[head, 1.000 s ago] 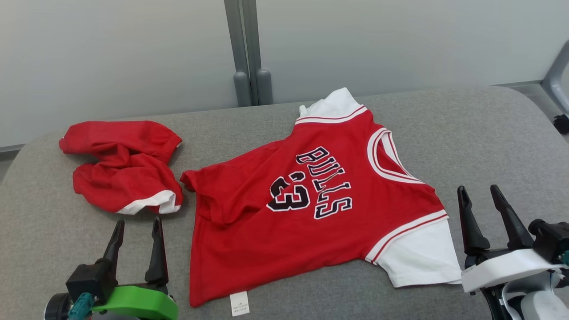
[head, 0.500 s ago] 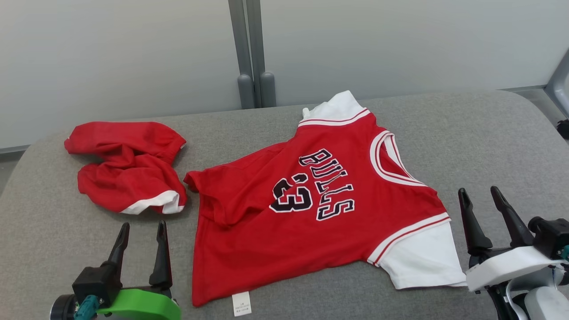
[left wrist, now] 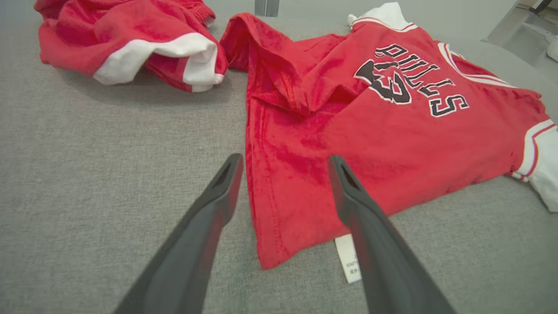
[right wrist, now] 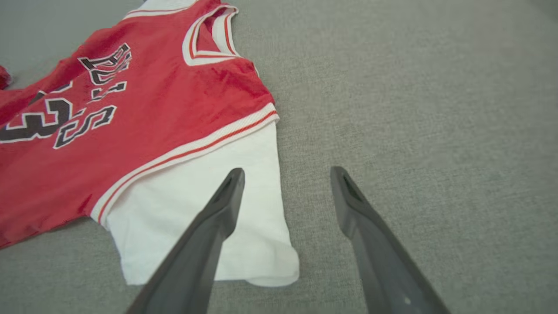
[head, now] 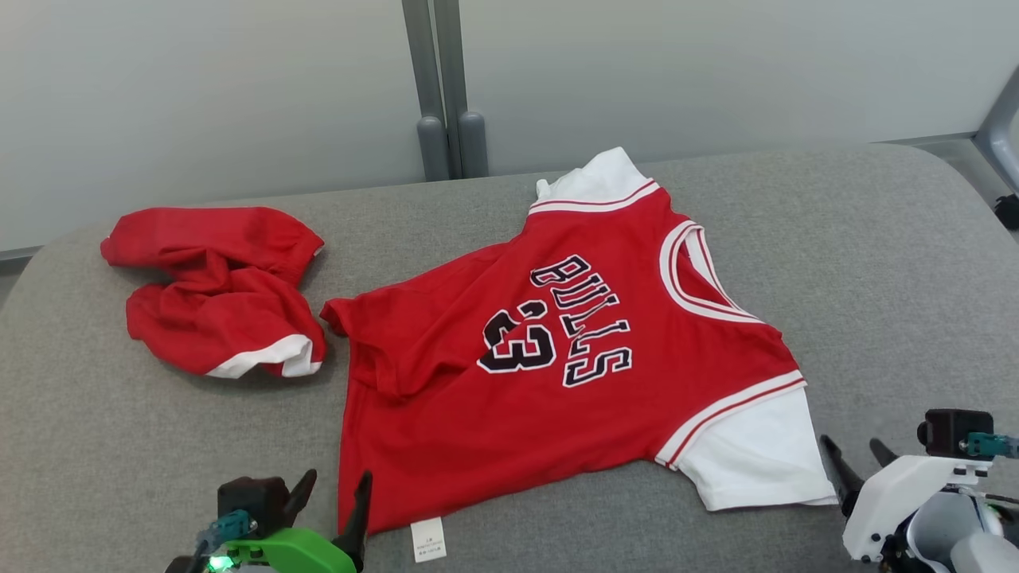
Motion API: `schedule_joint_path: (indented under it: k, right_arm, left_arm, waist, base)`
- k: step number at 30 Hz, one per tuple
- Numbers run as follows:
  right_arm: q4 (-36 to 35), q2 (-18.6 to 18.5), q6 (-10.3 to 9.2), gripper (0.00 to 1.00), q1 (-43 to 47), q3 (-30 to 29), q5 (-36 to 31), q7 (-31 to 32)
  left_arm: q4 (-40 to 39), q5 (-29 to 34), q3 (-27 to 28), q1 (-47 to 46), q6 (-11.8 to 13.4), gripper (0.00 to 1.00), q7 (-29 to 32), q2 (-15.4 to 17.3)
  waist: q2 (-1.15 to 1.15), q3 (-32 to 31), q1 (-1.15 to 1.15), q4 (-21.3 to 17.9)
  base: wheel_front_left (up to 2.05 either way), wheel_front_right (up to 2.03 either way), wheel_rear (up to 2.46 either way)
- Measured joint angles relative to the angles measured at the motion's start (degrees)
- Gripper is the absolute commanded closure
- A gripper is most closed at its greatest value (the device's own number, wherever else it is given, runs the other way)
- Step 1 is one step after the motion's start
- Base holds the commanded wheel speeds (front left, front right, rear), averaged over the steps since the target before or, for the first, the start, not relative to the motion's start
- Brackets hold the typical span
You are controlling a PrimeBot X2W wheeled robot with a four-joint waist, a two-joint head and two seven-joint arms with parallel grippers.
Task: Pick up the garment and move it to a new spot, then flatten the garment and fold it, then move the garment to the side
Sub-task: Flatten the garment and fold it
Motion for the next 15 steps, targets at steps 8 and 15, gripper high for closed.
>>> schedule_joint_path:
  k: [8, 15]
  right_arm:
    - [7.9, 0.7, 0.0, 0.0, -2.1, 2.3, 3.4, 4.7]
    - [10.1, 0.2, -0.07, 0.0, -3.8, 5.5, 6.7, 4.1]
  left_arm:
    - [1.9, -1.0, -1.5, -0.4, -0.5, 0.0, 4.8, 0.1]
    - [5.0, -1.4, -2.5, -2.4, -0.6, 0.0, 6.7, -0.2]
  waist:
    - [0.0, 1.8, 0.0, 0.1]
    - [0.0, 3.3, 0.0, 0.5]
  base:
    - [0.0, 0.0, 0.0]
    - [0.0, 0.0, 0.0]
